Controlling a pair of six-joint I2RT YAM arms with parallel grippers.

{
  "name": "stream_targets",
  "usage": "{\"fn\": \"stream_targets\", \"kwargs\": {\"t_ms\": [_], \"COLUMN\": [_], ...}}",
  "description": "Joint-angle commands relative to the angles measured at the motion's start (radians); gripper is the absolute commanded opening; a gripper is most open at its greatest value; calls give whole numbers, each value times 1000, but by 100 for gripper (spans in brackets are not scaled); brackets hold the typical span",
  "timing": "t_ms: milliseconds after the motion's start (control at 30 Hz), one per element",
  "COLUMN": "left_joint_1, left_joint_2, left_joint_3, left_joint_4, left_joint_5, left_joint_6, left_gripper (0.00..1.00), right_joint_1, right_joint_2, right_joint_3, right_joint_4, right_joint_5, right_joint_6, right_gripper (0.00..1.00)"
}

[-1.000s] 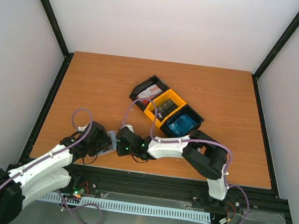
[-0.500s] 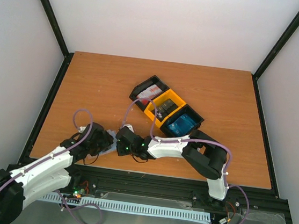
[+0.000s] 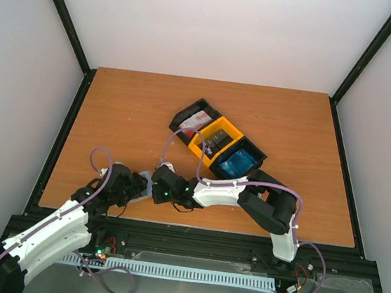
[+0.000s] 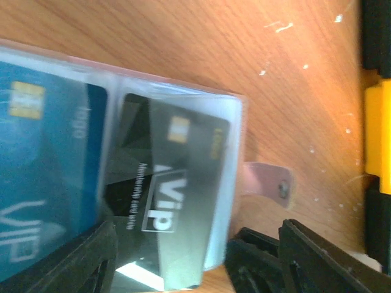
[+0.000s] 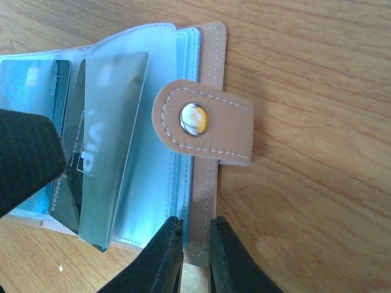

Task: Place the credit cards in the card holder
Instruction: Insert the credit card into the card holder.

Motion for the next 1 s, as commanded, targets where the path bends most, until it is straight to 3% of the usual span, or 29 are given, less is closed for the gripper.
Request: {"fn": "stream_targets", "kwargs": {"t_ms": [0, 467, 767, 967], "left_joint_1": [-1, -1, -1, -1], "left_joint_2": [4, 195, 264, 235], "left_joint_3": [34, 72, 37, 25], "left_joint_4": [-101, -159, 36, 148], "left_joint_5": [-73, -23, 71, 136], "left_joint_6": [-12, 5, 74, 126], "left_gripper": [75, 78, 76, 75], "right_joint_1": [-1, -1, -1, -2], "right_joint_2": [38, 53, -16, -43], "right_joint_3": [-17, -10, -93, -134], "right_joint_4": [-42, -45, 2, 16], "right_joint_5": [-17, -29, 11, 17], "right_joint_6": [3, 3, 60, 77], "right_gripper": [15, 15, 3, 3]}}
